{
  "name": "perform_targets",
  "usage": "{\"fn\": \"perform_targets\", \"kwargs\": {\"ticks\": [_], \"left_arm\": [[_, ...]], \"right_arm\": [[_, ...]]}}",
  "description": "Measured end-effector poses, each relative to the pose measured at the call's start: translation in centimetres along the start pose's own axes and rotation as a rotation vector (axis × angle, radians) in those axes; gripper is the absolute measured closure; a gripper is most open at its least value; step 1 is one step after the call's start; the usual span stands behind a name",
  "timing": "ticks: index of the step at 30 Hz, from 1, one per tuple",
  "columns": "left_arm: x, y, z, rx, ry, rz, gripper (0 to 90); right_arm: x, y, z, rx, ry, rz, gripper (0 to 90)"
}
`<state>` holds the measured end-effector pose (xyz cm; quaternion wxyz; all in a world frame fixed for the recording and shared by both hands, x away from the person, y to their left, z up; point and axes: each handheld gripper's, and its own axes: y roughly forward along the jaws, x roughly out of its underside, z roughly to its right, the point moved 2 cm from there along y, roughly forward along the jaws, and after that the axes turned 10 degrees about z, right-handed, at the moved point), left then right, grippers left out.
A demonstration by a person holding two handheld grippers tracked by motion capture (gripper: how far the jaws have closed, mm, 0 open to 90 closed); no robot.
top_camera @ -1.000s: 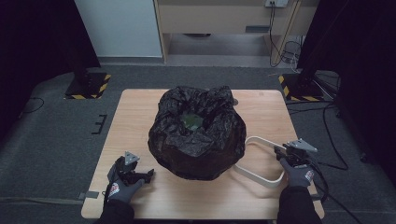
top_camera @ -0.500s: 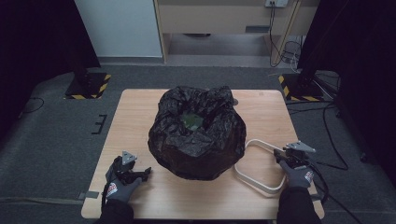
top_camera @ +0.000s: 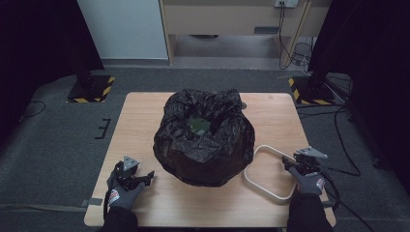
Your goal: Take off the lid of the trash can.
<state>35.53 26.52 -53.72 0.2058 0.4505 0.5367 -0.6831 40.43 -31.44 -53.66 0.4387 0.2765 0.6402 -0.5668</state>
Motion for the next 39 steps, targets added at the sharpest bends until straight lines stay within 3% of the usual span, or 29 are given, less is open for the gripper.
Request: {"fn": "perform_targets", "kwargs": {"ticks": [3, 9, 15, 27, 33, 39], "left_arm": [[-0.4, -0.4, 0.1, 0.008, -0.022, 0.047, 24.3], [-1.1, -1.1, 0.3, 0.001, -0.023, 0.110, 24.4], [-1.4, -1.6, 0.2, 0.000, -0.029, 0.137, 24.2], [-2.8, -3.1, 0.6, 0.011, -0.029, 0.248, 23.5], [-3.3, -3.6, 0.8, 0.012, -0.030, 0.283, 23.3], [-3.8, -4.2, 0.6, 0.010, -0.037, 0.308, 23.2]], "right_arm": [[-0.7, -0.5, -0.3, -0.016, 0.024, 0.045, 46.9], [-1.6, -1.1, -0.8, -0.039, 0.047, 0.087, 46.8], [-2.4, -1.8, -1.1, -0.049, 0.069, 0.136, 45.8], [-4.5, -2.9, -2.4, -0.083, 0.051, 0.225, 43.0], [-5.6, -3.5, -3.0, -0.097, 0.025, 0.260, 42.2], [-6.5, -4.3, -3.4, -0.111, 0.029, 0.292, 41.3]]}}
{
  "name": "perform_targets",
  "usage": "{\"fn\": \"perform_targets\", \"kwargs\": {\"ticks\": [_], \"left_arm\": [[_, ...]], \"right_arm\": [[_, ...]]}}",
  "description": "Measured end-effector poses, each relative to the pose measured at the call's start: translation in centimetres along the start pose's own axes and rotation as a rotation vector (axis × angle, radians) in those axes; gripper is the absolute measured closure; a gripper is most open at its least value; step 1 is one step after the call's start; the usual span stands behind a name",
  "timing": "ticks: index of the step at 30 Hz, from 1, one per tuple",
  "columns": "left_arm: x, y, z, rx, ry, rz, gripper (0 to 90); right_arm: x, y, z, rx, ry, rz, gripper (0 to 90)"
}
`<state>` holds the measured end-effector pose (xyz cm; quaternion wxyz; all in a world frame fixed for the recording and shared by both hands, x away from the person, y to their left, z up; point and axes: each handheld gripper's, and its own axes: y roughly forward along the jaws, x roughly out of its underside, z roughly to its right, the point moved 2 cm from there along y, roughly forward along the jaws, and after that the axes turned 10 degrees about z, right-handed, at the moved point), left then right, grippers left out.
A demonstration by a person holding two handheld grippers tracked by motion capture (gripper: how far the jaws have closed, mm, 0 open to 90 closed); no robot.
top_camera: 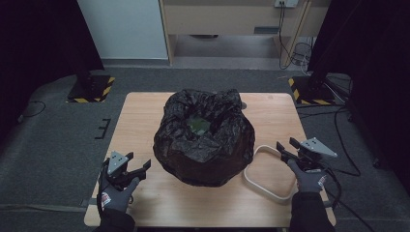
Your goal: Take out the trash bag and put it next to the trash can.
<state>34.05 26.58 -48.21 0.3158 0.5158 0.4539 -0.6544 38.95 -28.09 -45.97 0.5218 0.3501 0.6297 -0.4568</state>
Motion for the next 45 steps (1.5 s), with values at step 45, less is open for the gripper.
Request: {"fn": "perform_targets", "kwargs": {"ticks": [45], "left_arm": [[-9.6, -3.6, 1.2, 0.040, 0.022, 0.272, 23.0]], "right_arm": [[-6.8, -1.7, -3.5, -0.119, 0.012, 0.206, 40.9]]}}
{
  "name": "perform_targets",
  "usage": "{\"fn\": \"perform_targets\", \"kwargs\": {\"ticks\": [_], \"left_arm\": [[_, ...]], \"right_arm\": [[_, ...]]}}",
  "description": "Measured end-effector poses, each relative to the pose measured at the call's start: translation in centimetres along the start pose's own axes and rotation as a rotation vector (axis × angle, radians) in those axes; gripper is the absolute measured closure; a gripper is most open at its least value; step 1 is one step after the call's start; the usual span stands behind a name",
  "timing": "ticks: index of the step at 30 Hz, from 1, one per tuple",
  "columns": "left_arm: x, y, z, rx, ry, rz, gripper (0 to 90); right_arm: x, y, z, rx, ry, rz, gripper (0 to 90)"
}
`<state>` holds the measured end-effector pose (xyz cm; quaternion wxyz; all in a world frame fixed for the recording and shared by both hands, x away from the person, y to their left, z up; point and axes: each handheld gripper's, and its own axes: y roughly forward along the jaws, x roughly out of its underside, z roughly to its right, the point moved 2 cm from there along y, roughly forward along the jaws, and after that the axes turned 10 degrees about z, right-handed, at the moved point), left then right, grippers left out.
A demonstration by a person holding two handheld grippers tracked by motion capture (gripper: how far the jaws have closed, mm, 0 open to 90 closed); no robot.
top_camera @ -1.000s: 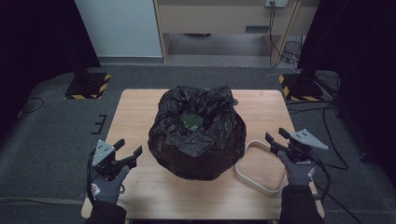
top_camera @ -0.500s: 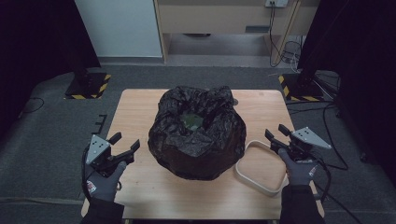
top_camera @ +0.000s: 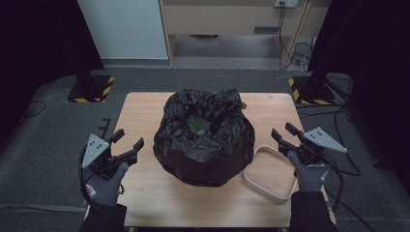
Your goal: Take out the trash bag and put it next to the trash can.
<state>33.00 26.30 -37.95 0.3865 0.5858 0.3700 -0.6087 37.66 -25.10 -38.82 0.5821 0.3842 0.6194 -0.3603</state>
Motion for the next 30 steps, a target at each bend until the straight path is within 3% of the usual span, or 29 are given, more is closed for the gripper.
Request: {"fn": "perform_targets", "kwargs": {"ticks": [20, 30], "left_arm": [[-4.1, 0.1, 2.0, 0.051, 0.030, 0.095, 23.1], [-5.3, 0.2, 2.8, 0.076, 0.044, 0.118, 23.2]], "right_arm": [[-3.6, -0.1, -1.7, -0.040, -0.010, 0.082, 42.4], [-5.5, 0.1, -2.8, -0.072, -0.012, 0.117, 42.5]]}}
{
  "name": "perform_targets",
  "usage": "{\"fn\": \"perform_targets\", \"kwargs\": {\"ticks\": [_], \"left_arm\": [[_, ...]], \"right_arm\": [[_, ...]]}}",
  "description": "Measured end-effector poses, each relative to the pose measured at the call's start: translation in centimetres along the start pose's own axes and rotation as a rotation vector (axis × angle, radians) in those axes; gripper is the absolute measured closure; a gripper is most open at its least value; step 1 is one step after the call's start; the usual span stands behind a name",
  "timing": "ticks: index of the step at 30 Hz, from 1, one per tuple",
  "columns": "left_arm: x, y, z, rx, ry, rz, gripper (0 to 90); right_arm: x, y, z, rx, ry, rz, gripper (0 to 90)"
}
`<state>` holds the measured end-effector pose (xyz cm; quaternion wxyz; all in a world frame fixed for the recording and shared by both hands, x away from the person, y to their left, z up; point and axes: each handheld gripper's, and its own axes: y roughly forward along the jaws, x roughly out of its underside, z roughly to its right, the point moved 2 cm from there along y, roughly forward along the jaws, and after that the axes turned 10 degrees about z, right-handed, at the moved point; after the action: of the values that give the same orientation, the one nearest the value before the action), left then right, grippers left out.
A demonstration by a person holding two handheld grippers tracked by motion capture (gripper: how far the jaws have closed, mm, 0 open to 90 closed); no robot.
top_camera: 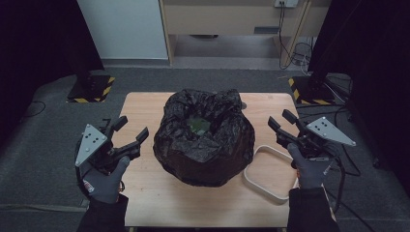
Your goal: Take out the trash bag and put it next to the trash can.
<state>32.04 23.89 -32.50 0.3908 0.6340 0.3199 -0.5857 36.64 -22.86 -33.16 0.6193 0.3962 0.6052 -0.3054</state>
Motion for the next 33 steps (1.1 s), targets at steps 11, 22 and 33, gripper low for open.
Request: {"fn": "perform_targets", "kwargs": {"ticks": [11, 22, 33], "left_arm": [[-0.7, 0.8, 0.9, 0.023, -0.005, 0.009, 23.2], [-1.4, 2.2, 2.2, 0.069, 0.021, 0.025, 23.1], [-1.3, 3.3, 3.2, 0.095, 0.022, 0.012, 23.1]], "right_arm": [[-1.1, 0.9, -1.4, -0.043, 0.006, 0.016, 42.5], [-1.9, 1.6, -2.6, -0.087, 0.003, 0.020, 42.1], [-2.2, 2.3, -3.7, -0.136, 0.007, 0.017, 41.1]]}}
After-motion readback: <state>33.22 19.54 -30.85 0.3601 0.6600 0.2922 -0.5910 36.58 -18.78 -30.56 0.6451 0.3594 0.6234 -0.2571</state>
